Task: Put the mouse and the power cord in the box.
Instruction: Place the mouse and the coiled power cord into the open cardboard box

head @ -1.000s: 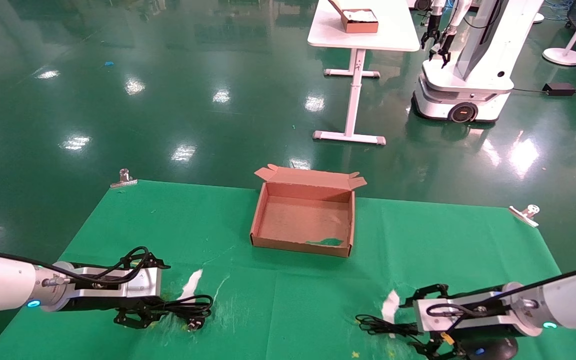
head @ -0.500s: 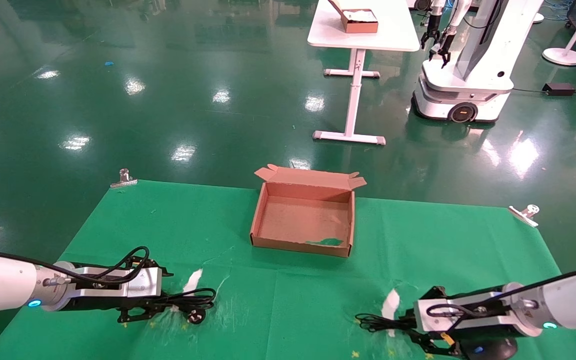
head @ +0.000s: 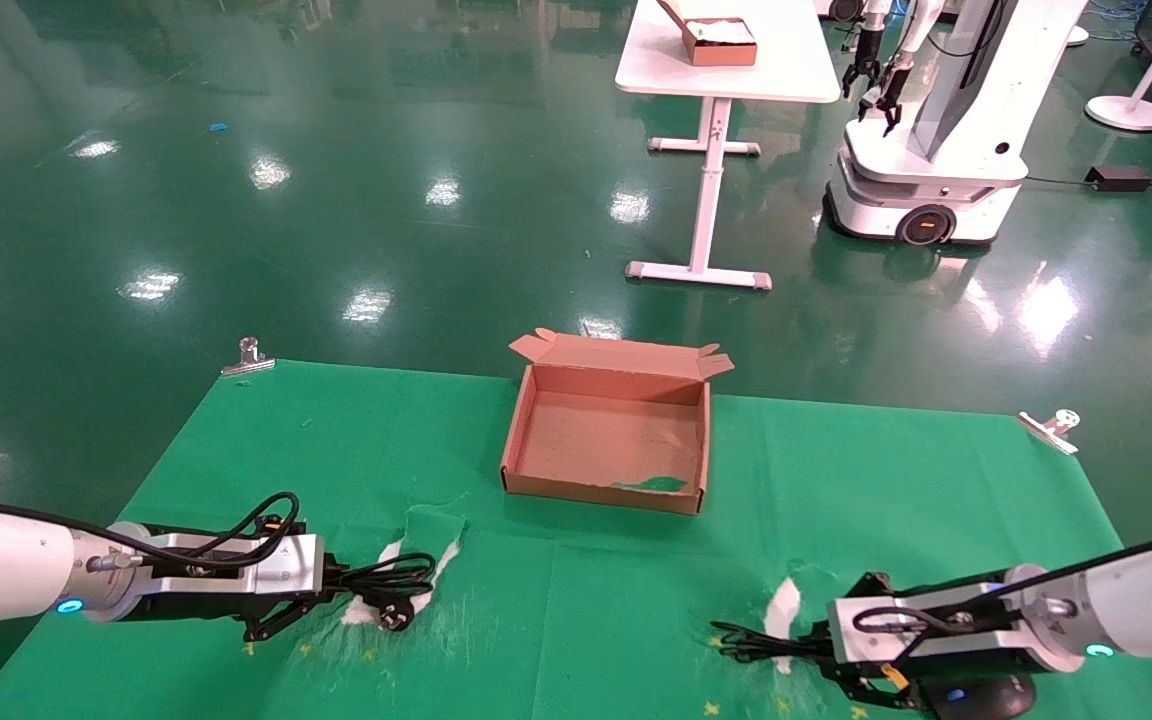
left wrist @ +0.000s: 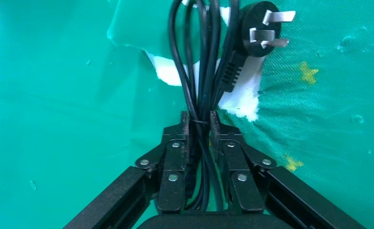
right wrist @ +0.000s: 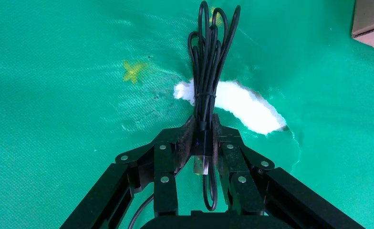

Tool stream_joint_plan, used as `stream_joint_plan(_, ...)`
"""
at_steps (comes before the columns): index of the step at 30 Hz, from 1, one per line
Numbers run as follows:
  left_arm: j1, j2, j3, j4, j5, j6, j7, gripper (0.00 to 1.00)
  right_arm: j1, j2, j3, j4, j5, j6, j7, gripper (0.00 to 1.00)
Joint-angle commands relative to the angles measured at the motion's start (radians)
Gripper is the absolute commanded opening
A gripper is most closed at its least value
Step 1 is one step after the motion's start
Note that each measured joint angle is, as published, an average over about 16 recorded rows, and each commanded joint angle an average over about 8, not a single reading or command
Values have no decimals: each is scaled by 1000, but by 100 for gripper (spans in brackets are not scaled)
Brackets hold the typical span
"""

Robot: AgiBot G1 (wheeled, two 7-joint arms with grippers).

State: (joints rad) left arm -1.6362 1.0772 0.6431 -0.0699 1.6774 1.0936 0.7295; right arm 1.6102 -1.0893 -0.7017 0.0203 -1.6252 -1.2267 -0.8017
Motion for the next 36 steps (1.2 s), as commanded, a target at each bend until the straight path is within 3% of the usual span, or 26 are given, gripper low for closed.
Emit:
stream_joint_plan(1,3,2,1,-1,2,-5,2,0,-1,-1,-1,0,-2,1,0,0)
stream_joint_plan(9,-82,-42,-36,8,-54,117,-56,0,46,55,43,14,62,-50,-2,0)
stream_joint_plan(15,-161,-74,-92,45,-135,195,-156,0,167,127,59,83,81,-107,14,0)
stream_joint_plan(21,-222,11,-135,87,-198,128,-301,0,270,83,67,173,89,-88,75,0)
stream_joint_plan(27,-282,163,-147,113,-216,-69,-429,0,256,-78,97,162,133,53,72,0)
stream_joint_plan(32,-324,227,-152,127,-227,-198,-492,0,199,-201,117,80,154,291,46,0)
stream_joint_plan(36,-341,226,-152,116,-226,-206,-488,0,129,-256,127,45,168,445,37,0)
